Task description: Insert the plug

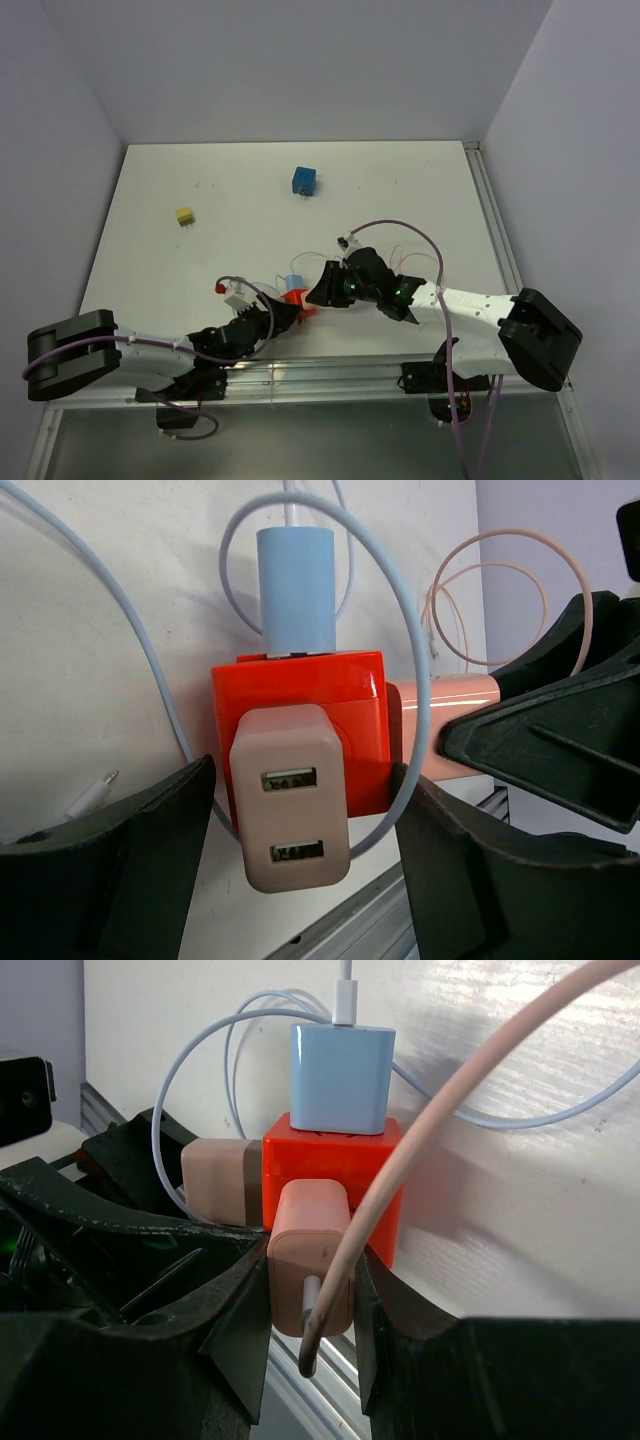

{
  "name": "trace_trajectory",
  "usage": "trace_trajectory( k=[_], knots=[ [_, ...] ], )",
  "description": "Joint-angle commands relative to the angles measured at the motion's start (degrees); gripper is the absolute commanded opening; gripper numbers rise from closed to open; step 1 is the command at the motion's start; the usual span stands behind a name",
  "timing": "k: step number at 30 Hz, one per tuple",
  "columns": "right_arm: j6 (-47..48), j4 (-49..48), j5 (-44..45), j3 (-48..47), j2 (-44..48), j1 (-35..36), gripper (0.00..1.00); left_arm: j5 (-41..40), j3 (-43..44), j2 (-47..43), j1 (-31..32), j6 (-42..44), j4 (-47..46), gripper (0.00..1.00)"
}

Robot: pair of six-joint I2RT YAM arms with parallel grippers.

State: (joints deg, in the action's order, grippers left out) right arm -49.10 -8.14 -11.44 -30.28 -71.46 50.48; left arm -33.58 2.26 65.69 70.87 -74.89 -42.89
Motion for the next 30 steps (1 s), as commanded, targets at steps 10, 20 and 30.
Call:
trace_trajectory(
  k=[10, 20, 30],
  knots=[
    [-0.56, 4.97, -1.74, 2.25, 0.89, 1.2, 0.0, 1.33, -10.7, -3.81, 1.55, -0.87, -4.84, 0.78],
    [-0.82, 5.42, -0.86, 2.42, 1.33, 1.11, 0.0, 0.19, -12.81, -12.77, 2.25, 0.71, -2.03, 0.81],
    [0.58, 4.45, -5.95, 0.4, -0.61, 1.55, 0.0, 0.98, -12.55, -11.39, 2.34, 0.8, -0.96, 0.79]
  ],
)
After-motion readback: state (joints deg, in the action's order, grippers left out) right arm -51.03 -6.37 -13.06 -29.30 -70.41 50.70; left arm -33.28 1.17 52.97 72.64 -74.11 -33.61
